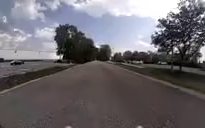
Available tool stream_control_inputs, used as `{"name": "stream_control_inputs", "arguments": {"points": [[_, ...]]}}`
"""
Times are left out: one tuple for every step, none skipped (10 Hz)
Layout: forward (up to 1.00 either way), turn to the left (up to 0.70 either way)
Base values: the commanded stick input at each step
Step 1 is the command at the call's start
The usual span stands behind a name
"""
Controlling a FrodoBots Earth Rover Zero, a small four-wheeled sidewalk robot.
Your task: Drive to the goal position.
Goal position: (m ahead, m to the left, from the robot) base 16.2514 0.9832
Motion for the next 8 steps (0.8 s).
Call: {"name": "stream_control_inputs", "arguments": {"points": [[0.7,0.0],[0.7,0.0],[0.7,0.0],[0.7,0.0],[0.7,-0.06],[0.7,-0.35],[0.7,-0.35],[0.7,-0.35]]}}
